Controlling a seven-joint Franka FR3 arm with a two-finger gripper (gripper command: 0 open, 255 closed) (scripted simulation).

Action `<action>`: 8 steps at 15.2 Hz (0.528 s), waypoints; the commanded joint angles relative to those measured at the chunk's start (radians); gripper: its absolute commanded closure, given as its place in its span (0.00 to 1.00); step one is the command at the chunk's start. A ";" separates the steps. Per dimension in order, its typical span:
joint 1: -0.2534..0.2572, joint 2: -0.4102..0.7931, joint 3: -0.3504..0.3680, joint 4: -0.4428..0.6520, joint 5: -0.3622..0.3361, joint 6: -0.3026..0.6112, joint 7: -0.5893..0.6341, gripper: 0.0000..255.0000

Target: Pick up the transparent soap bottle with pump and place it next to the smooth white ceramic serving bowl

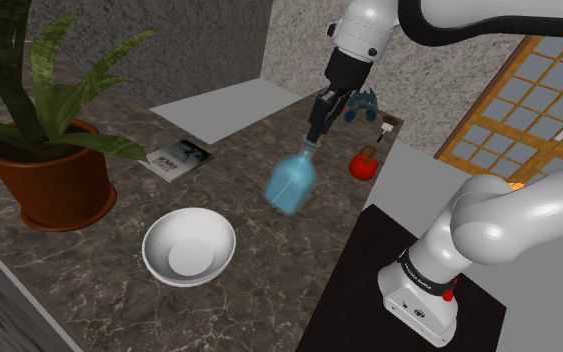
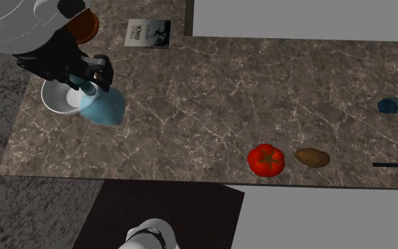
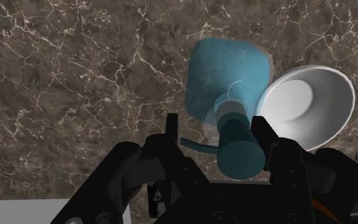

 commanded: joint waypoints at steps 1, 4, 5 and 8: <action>0.001 -0.001 0.002 -0.026 0.003 0.027 -0.003 1.00; 0.003 0.002 0.007 -0.065 0.007 0.067 -0.006 1.00; 0.003 0.003 0.009 -0.077 0.009 0.081 -0.007 1.00; 0.005 0.009 0.015 -0.113 0.014 0.123 -0.009 1.00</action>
